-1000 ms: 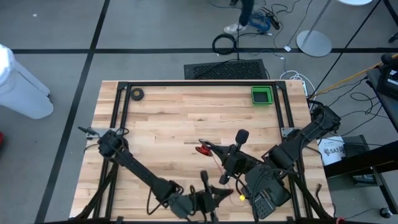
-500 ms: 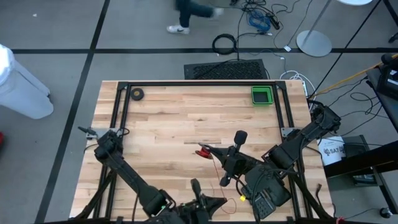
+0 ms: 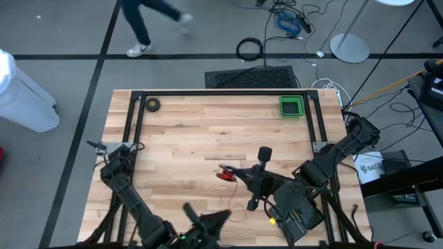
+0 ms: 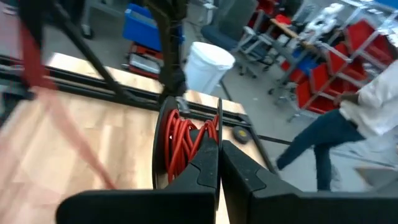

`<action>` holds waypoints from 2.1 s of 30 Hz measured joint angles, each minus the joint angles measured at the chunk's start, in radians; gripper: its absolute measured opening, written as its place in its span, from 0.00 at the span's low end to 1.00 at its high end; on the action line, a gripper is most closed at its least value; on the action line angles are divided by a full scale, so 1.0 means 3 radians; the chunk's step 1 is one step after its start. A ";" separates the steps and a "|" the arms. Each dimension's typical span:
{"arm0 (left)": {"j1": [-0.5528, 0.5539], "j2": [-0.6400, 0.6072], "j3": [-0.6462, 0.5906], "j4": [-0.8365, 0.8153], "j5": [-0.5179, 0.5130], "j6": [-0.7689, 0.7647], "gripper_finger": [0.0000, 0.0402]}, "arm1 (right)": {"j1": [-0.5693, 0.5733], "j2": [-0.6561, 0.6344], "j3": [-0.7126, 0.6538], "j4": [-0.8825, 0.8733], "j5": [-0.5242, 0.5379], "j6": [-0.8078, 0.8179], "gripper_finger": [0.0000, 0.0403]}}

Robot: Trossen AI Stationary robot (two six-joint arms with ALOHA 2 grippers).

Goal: Coil cords
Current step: Coil the red wire into the spool

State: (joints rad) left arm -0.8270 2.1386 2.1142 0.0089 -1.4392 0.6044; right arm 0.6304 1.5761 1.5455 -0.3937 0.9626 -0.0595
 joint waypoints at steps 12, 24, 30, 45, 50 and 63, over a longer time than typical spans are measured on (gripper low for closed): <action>-0.0221 -0.0117 0.0140 0.0026 -0.0427 0.0381 0.00 | 0.0001 -0.0012 0.0000 -0.0023 -0.0712 0.0151 0.00; -0.0120 -0.0134 0.0140 0.0013 0.0154 0.0315 0.00 | -0.0013 -0.0012 -0.0001 0.0019 -0.1126 0.0188 0.00; -0.0010 -0.0134 0.0140 0.0001 0.0254 0.0288 0.00 | -0.0028 -0.0012 0.0000 0.0029 -0.1124 0.0225 0.00; -0.0295 -0.0134 0.0139 -0.0046 -0.0429 0.0457 0.00 | 0.0108 -0.0126 -0.0001 -0.0199 -0.1139 0.0339 0.00; -0.0414 -0.0134 0.0138 -0.0055 -0.0432 0.0397 0.00 | 0.0269 -0.0212 -0.0001 -0.0214 -0.1147 0.0330 0.00; -0.0682 -0.0133 0.0134 -0.0101 -0.0418 0.0124 0.00 | 0.0568 -0.0321 -0.0001 -0.0440 -0.0969 0.0393 0.00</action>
State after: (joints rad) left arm -1.0314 2.0987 2.1544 -0.0214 -1.5646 0.6417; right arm 0.8009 1.4799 1.5452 -0.5259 0.6720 0.0583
